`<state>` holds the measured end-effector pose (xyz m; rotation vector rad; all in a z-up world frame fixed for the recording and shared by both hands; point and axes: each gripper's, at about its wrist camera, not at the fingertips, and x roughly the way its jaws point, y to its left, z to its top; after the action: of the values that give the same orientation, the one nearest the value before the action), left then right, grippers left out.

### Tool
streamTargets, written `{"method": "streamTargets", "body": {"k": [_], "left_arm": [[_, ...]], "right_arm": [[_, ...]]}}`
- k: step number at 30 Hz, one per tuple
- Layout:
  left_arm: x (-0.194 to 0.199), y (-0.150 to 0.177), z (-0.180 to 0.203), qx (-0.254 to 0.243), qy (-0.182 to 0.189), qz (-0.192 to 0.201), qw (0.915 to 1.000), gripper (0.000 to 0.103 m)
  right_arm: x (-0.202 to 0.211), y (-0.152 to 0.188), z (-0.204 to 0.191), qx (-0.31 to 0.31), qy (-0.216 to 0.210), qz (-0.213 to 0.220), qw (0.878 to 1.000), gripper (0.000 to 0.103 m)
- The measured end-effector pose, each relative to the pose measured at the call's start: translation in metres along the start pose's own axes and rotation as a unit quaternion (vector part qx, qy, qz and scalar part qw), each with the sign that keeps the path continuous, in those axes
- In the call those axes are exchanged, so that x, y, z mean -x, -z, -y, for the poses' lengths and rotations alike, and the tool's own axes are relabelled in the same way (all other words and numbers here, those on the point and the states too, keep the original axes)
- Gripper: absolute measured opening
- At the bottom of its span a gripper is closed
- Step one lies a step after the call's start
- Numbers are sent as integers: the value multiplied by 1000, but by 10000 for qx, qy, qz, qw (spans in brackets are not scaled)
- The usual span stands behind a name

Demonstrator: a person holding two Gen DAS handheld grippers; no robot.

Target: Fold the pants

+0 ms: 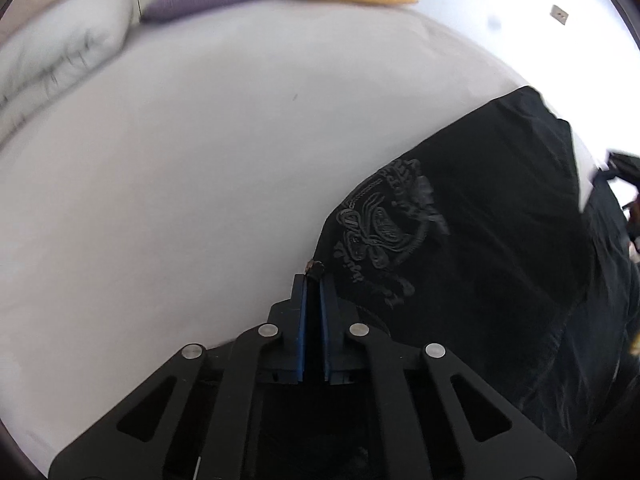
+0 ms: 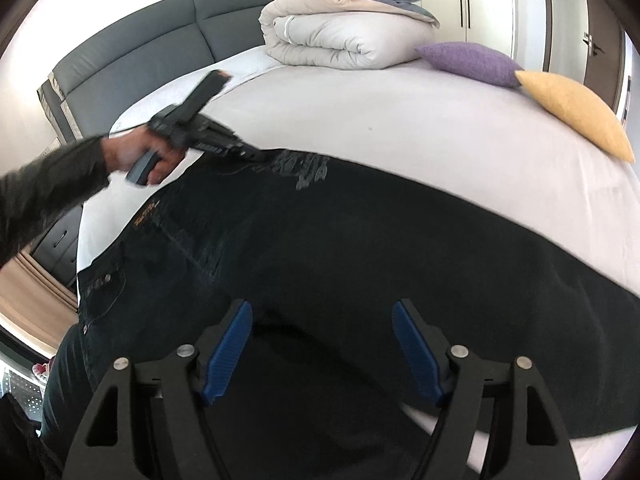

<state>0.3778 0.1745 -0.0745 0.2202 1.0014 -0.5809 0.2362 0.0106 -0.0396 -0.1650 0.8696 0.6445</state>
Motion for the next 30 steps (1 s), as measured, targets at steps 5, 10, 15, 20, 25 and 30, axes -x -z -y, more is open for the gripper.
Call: {"method": "streamTargets", "body": {"k": [5,10,15,20,25,30], "left_arm": [[52,28,22,-147,-179,634,9977,4],[81,51,53,-315,-263,1047,9937,4],[83,59,78,-329,-352,1193,9917,4],[89,63,93,-293,-364,1276,9907,4],[93,65,103,-273,-347,1308,9904,4],[99,67,104,-197,-361,1363,9898,4]], "right_arm": [[-16,-37,-9,627,383,66,9973,73],[-40,-79,-29,1249,513,128,9908,73],[-72,-101,-56,2040,698,-148,9764,70],[-101,-115,-58,2149,738,-635,9718,52],[-103,-119,-49,1718,660,-810,9796,17],[-92,-114,-51,944,447,-757,9917,7]]}}
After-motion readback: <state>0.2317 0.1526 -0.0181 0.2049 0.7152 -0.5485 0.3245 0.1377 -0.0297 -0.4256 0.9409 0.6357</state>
